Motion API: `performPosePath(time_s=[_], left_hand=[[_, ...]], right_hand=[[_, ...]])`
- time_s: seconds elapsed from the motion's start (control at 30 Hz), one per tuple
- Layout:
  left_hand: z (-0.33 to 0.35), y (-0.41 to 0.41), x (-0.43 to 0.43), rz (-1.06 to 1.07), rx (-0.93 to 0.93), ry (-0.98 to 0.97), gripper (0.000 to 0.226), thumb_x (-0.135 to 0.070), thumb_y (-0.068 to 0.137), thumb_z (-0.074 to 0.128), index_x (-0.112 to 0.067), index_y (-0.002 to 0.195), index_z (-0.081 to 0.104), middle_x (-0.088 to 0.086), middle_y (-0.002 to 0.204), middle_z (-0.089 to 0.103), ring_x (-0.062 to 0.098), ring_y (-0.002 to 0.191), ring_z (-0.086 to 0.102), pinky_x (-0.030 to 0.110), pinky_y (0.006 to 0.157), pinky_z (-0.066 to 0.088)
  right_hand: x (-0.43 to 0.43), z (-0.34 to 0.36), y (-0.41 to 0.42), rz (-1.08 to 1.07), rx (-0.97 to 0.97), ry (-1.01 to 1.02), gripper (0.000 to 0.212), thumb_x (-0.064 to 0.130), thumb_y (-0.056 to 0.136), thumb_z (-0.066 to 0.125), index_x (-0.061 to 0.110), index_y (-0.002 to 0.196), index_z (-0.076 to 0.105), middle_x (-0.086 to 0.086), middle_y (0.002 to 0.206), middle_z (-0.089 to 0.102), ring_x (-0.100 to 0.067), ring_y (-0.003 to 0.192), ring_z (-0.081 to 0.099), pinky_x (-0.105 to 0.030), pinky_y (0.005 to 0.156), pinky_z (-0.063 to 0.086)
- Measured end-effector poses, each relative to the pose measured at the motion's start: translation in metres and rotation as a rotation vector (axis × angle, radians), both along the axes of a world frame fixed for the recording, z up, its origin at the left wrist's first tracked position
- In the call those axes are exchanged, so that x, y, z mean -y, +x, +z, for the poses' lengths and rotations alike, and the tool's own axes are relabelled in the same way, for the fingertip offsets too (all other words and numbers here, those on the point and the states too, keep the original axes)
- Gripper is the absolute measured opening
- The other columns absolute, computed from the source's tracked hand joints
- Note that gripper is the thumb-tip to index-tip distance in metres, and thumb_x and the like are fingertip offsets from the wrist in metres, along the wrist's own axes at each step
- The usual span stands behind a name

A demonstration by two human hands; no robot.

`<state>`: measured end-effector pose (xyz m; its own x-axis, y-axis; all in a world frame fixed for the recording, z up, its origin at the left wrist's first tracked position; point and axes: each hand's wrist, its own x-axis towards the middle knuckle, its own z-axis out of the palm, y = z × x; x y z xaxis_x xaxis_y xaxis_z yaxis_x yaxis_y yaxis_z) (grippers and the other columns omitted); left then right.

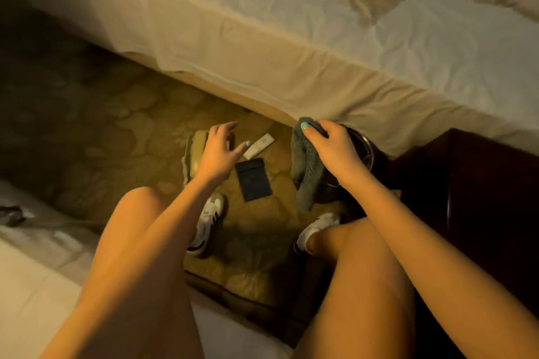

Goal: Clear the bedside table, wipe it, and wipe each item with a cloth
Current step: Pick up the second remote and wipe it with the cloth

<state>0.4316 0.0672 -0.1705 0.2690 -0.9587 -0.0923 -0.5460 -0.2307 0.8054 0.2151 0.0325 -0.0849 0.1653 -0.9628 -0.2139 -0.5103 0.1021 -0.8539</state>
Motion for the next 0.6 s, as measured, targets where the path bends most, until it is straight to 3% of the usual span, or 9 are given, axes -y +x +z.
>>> performPosePath(time_s=[0.13, 0.23, 0.3, 0.37, 0.5, 0.6], left_hand=[[-0.064, 0.014, -0.003, 0.101, -0.041, 0.129, 0.058, -0.031, 0.090, 0.067, -0.013, 0.141, 0.042, 0.009, 0.139, 0.045, 0.022, 0.122, 0.050, 0.032, 0.097, 0.043], [-0.100, 0.010, 0.012, 0.112, -0.076, 0.173, 0.060, -0.031, 0.090, 0.067, -0.015, 0.142, 0.041, 0.008, 0.139, 0.046, 0.023, 0.126, 0.047, 0.042, 0.103, 0.043], [-0.122, 0.005, 0.028, 0.095, -0.078, 0.196, 0.061, -0.031, 0.089, 0.067, -0.016, 0.142, 0.040, 0.007, 0.138, 0.047, 0.023, 0.127, 0.046, 0.043, 0.105, 0.042], [-0.146, 0.003, 0.043, 0.082, -0.079, 0.226, 0.060, -0.031, 0.089, 0.067, -0.015, 0.141, 0.040, 0.007, 0.138, 0.047, 0.022, 0.127, 0.046, 0.041, 0.107, 0.040], [-0.202, 0.005, 0.074, 0.042, -0.041, 0.286, 0.060, -0.027, 0.090, 0.066, -0.014, 0.142, 0.040, 0.008, 0.137, 0.046, 0.024, 0.127, 0.045, 0.041, 0.108, 0.039], [-0.248, 0.011, 0.097, 0.025, 0.022, 0.312, 0.058, -0.026, 0.090, 0.066, -0.011, 0.141, 0.041, 0.010, 0.136, 0.047, 0.026, 0.126, 0.045, 0.041, 0.108, 0.038]], right_hand=[[0.017, -0.056, 0.022, 0.001, -0.016, 0.117, 0.040, 0.033, 0.096, 0.052, -0.007, 0.099, 0.058, -0.027, 0.098, 0.060, -0.038, 0.090, 0.059, -0.050, 0.078, 0.049], [0.027, -0.100, 0.031, -0.036, -0.026, 0.211, 0.041, 0.032, 0.095, 0.053, -0.008, 0.094, 0.056, -0.028, 0.088, 0.056, -0.033, 0.076, 0.055, -0.043, 0.066, 0.044], [0.034, -0.130, 0.032, -0.078, -0.030, 0.270, 0.039, 0.031, 0.095, 0.054, -0.008, 0.091, 0.056, -0.027, 0.081, 0.051, -0.025, 0.072, 0.050, -0.036, 0.064, 0.039], [0.041, -0.159, 0.032, -0.112, -0.045, 0.313, 0.035, 0.028, 0.096, 0.053, -0.005, 0.084, 0.055, -0.016, 0.074, 0.049, -0.021, 0.069, 0.048, -0.035, 0.062, 0.038], [0.066, -0.220, 0.036, -0.161, -0.061, 0.357, 0.030, 0.028, 0.097, 0.052, -0.001, 0.095, 0.061, -0.015, 0.090, 0.061, -0.023, 0.082, 0.058, -0.043, 0.076, 0.049], [0.091, -0.258, 0.043, -0.196, -0.021, 0.387, 0.024, 0.028, 0.097, 0.051, 0.008, 0.100, 0.062, -0.008, 0.100, 0.063, -0.018, 0.090, 0.060, -0.032, 0.072, 0.049]])
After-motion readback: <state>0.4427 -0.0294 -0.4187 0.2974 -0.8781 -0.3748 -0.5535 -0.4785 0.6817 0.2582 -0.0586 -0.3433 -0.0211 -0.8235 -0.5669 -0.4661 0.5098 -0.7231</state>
